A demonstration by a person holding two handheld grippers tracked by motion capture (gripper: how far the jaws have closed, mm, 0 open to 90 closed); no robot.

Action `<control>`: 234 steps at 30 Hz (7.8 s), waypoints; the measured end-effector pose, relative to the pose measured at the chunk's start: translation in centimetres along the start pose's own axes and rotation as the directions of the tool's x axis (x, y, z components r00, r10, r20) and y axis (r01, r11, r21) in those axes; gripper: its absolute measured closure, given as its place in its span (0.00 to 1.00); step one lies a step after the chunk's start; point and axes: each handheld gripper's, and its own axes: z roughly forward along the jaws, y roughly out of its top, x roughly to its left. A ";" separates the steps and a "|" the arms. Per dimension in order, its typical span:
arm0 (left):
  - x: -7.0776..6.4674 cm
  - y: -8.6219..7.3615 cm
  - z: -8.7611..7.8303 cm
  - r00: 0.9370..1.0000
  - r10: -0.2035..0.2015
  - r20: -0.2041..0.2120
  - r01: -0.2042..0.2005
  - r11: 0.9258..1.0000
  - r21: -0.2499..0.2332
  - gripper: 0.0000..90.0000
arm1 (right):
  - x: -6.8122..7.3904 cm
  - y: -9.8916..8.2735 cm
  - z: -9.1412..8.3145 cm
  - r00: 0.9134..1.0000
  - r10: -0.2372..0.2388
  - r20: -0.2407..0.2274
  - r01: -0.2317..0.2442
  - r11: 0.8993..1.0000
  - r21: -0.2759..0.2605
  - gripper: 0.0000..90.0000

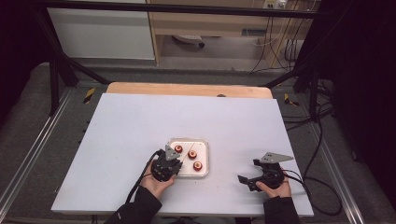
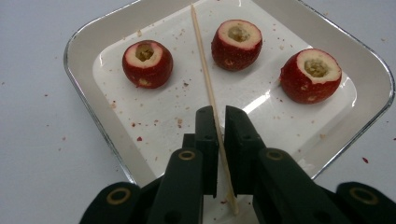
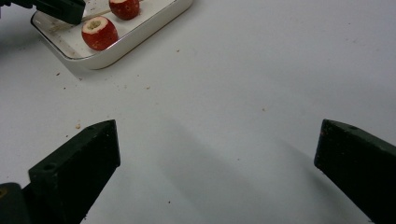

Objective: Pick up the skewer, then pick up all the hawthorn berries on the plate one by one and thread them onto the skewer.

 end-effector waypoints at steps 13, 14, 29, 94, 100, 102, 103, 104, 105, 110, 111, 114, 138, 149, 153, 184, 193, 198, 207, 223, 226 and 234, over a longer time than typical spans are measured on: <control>0.0 -0.4 0.0 1.000 -0.030 -0.003 0.030 0.999 -0.036 0.98 | 0.0 0.0 0.0 1.000 -0.002 -0.001 0.002 1.000 0.002 0.01; 0.1 -0.5 -0.1 0.999 -0.036 0.005 0.036 0.998 -0.042 0.98 | 0.0 0.0 0.0 1.000 0.001 -0.002 -0.001 1.000 0.002 0.01; 1.8 -0.7 -2.0 0.998 -0.038 0.051 0.044 0.993 -0.107 0.98 | 0.0 0.0 0.0 1.000 -0.006 0.003 0.006 1.000 0.000 0.01; -2.1 3.9 -2.4 0.914 0.289 0.284 -0.296 0.955 -0.018 0.98 | 8.9 6.4 3.3 0.814 -0.578 0.061 0.562 0.810 0.169 0.17; -3.5 4.5 -1.9 0.899 0.312 0.307 -0.325 0.946 -0.010 0.98 | 9.6 6.4 3.5 0.769 -0.638 0.046 0.623 0.763 0.173 0.25; -4.0 4.7 -1.7 0.893 0.324 0.311 -0.340 0.940 -0.004 0.98 | 9.7 6.4 3.6 0.750 -0.660 0.037 0.646 0.743 0.177 0.28; -4.1 4.8 -1.6 0.889 0.332 0.315 -0.349 0.937 -0.003 0.98 | 9.7 6.3 3.7 0.742 -0.669 0.037 0.654 0.736 0.175 0.31; -4.4 4.9 -1.5 0.888 0.332 0.320 -0.349 0.937 -0.004 0.98 | 9.7 6.2 3.7 0.720 -0.694 0.024 0.680 0.712 0.175 0.35; -4.5 5.0 -1.5 0.885 0.335 0.323 -0.353 0.936 -0.004 0.98 | 9.7 6.2 3.8 0.711 -0.702 0.025 0.689 0.704 0.170 0.37; -5.4 5.3 -1.1 0.873 0.356 0.333 -0.378 0.926 0.001 0.98 | 9.6 6.0 3.8 0.646 -0.763 0.005 0.751 0.637 0.173 0.49; -5.4 5.3 -1.1 0.873 0.356 0.333 -0.378 0.926 0.001 0.98 | 9.6 6.0 3.8 0.635 -0.773 -0.006 0.762 0.624 0.171 0.52; -5.7 5.4 -1.0 0.871 0.355 0.339 -0.377 0.926 -0.003 0.98 | 9.7 5.9 3.8 0.610 -0.792 -0.031 0.785 0.598 0.163 0.59; -6.3 5.5 -0.8 0.845 0.388 0.368 -0.422 0.906 0.013 0.98 | 9.8 4.9 4.3 0.323 -0.938 -0.128 0.933 0.292 0.212 0.98; -5.6 5.7 -0.9 0.852 0.364 0.376 -0.412 0.910 0.054 0.90 | 10.4 5.3 4.2 0.226 -0.966 -0.123 0.954 0.194 0.229 0.99; -5.2 5.9 -0.9 0.860 0.331 0.389 -0.403 0.908 0.118 0.88 | 10.7 5.6 4.4 0.202 -0.972 -0.118 0.957 0.170 0.237 0.99; -3.3 3.7 -2.1 0.895 0.334 0.294 -0.396 0.900 0.184 0.98 | 10.0 7.2 4.1 0.628 -0.777 0.043 0.743 0.616 0.262 0.52; -0.9 1.8 -3.8 0.926 0.283 0.251 -0.320 0.939 0.123 0.98 | 7.2 6.8 3.5 0.842 -0.534 0.073 0.509 0.832 0.219 0.35; 0.2 0.6 -4.7 0.942 0.246 0.227 -0.267 0.962 0.063 0.98 | 6.5 6.5 3.5 0.910 -0.409 0.070 0.388 0.898 0.208 0.29; 1.8 -1.5 -5.9 0.962 0.186 0.202 -0.184 0.982 -0.031 0.98 | 6.0 6.9 3.4 0.967 -0.243 0.073 0.226 0.955 0.190 0.14; 3.4 -3.4 -6.8 0.976 0.132 0.172 -0.114 0.987 -0.110 0.98 | 6.6 8.9 4.5 0.992 -0.116 0.044 0.104 0.972 0.209 0.02; 3.5 -3.6 -6.9 0.977 0.125 0.175 -0.106 0.987 -0.117 0.98 | 7.0 9.4 4.8 0.995 -0.097 0.035 0.088 0.973 0.212 0.02; 3.9 -4.1 -6.9 0.979 0.113 0.170 -0.094 0.989 -0.117 0.98 | 8.2 10.8 6.1 0.995 -0.096 0.012 0.090 0.966 0.241 0.03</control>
